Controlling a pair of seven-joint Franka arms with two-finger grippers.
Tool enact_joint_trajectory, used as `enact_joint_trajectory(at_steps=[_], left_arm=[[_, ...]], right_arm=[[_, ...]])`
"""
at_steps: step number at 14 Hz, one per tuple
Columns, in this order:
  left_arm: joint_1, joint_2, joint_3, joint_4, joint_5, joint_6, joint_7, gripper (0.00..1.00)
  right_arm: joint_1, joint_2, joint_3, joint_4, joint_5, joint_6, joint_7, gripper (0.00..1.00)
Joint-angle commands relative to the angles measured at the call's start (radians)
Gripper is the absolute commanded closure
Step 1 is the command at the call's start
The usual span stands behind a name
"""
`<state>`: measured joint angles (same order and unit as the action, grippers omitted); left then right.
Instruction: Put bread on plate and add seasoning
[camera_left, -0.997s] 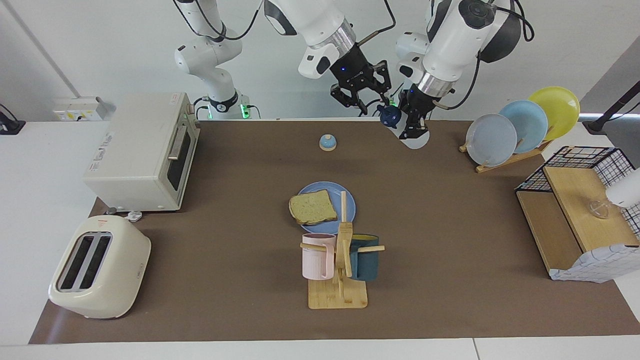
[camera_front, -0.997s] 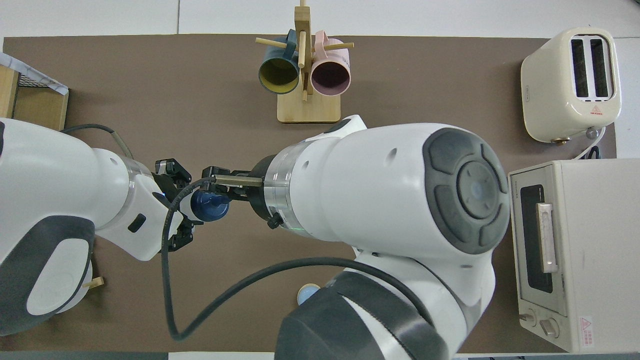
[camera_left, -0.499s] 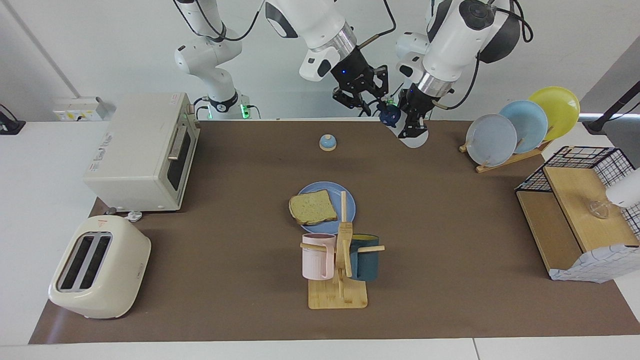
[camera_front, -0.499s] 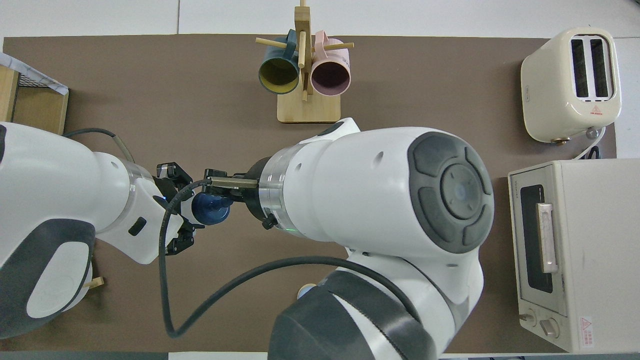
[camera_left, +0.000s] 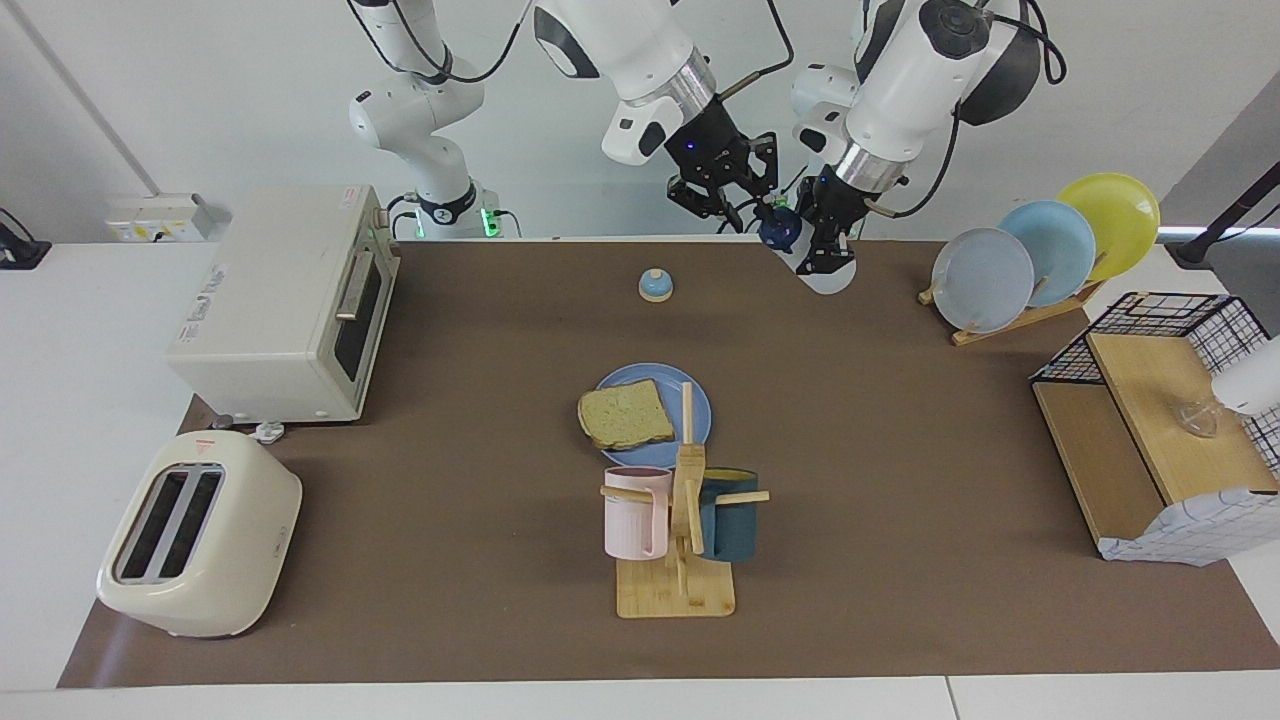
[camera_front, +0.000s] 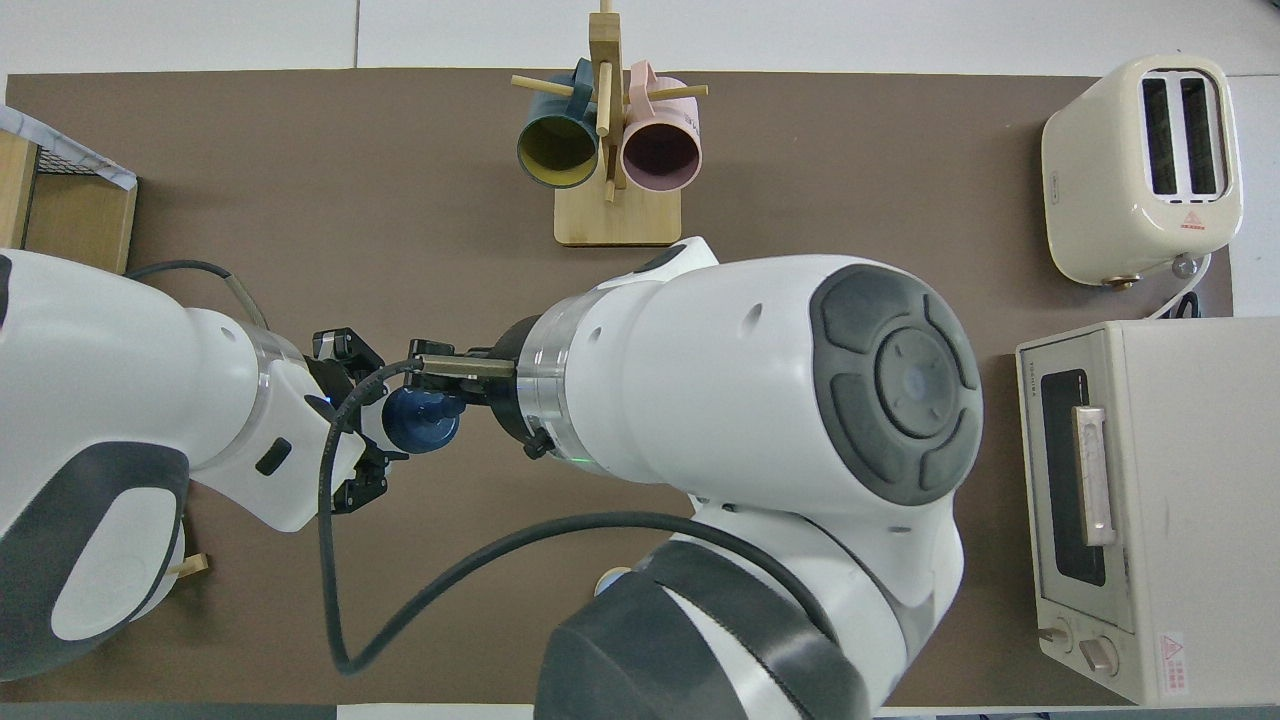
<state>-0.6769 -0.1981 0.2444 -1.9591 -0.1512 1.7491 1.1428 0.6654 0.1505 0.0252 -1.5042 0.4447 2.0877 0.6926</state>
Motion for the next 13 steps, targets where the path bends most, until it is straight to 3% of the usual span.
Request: enact_joint_trajectory(at_steps=[1, 4, 13], left_arm=[[-0.012, -0.029, 0.01, -0.024, -0.022, 0.004, -0.006, 1.0], [-0.01, -0.027, 0.01, -0.024, -0.024, 0.004, -0.006, 1.0], [-0.01, -0.027, 0.01, -0.024, -0.025, 0.006, -0.009, 1.0]], right_arm=[[0.005, -0.009, 0.001, -0.022, -0.012, 0.023, 0.011, 0.6], [0.005, -0.011, 0.002, -0.022, -0.012, 0.021, 0.01, 0.7], [0.005, -0.009, 0.002, -0.019, -0.012, 0.023, 0.013, 0.71]])
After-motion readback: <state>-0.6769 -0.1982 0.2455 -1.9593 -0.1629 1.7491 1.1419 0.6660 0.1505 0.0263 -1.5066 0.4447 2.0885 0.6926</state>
